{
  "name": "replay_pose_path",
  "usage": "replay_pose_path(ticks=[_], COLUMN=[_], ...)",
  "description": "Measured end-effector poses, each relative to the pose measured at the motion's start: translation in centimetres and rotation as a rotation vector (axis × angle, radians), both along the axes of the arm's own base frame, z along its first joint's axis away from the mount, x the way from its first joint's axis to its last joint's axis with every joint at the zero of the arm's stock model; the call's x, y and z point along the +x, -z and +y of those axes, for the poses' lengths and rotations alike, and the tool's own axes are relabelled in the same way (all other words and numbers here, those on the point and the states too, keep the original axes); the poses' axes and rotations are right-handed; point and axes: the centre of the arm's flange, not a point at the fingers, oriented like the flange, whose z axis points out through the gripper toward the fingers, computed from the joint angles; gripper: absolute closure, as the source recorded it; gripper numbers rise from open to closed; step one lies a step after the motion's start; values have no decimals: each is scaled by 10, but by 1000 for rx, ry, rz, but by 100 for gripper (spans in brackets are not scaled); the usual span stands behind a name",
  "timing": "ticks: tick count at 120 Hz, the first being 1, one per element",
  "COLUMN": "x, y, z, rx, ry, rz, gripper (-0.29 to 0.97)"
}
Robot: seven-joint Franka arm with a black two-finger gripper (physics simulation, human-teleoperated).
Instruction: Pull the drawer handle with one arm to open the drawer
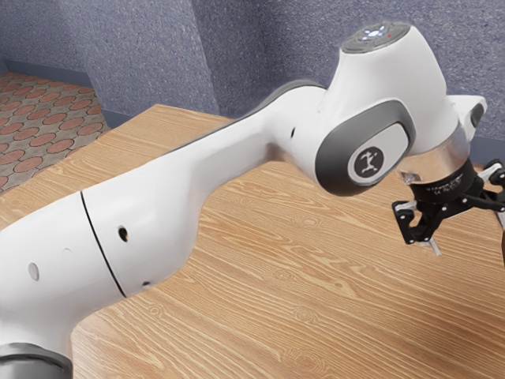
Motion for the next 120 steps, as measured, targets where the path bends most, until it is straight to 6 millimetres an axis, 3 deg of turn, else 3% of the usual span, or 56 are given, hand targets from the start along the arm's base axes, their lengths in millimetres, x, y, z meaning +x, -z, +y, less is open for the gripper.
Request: replay_pose_path(ticks=[97,120], x=[13,12], y=[27,34], z=[-10,-8], rx=[44,56], ry=[240,263], rz=[-147,-147], gripper=[4,15])
